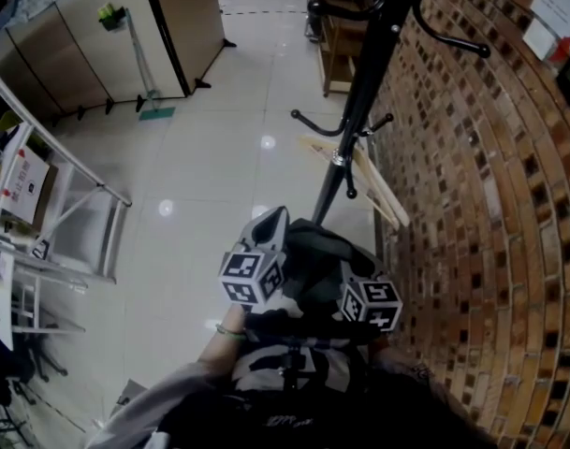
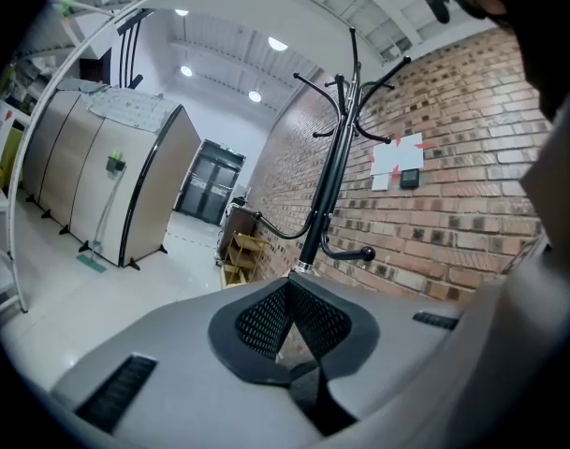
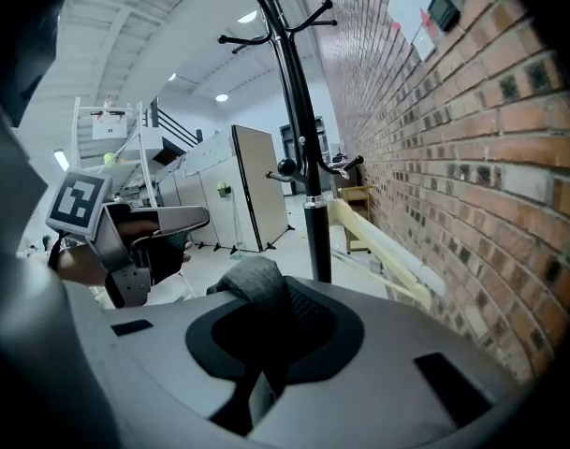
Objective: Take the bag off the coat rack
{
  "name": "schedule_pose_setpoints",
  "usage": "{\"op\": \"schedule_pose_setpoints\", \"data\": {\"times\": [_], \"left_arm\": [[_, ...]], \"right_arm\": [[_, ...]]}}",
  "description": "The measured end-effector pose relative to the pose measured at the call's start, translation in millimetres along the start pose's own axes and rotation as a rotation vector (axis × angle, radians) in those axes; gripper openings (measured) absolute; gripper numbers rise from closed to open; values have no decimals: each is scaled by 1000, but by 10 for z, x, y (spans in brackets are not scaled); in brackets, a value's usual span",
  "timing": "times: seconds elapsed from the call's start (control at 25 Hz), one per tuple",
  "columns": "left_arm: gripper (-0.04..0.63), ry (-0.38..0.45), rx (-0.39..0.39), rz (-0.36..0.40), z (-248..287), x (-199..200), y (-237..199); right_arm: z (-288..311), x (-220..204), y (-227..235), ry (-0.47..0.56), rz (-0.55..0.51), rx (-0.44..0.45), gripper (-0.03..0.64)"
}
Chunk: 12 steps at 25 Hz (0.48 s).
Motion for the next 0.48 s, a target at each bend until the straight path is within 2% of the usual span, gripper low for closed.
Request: {"op": "schedule_pose_setpoints", "data": {"times": [0.48], "left_arm": [[8,1,-7,6,32,3,45]], "right_arm": [[24,-8,158,-10,-21,-54,35]]}}
Point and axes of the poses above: the fingertips, and each gripper's own axes: z forward along the fingers, y to its right, x out of its top, the point moved 7 cm from there along -z, backward along the fingers, and after that the axes turned 14 degrees about -z, right-handed, at the moved point
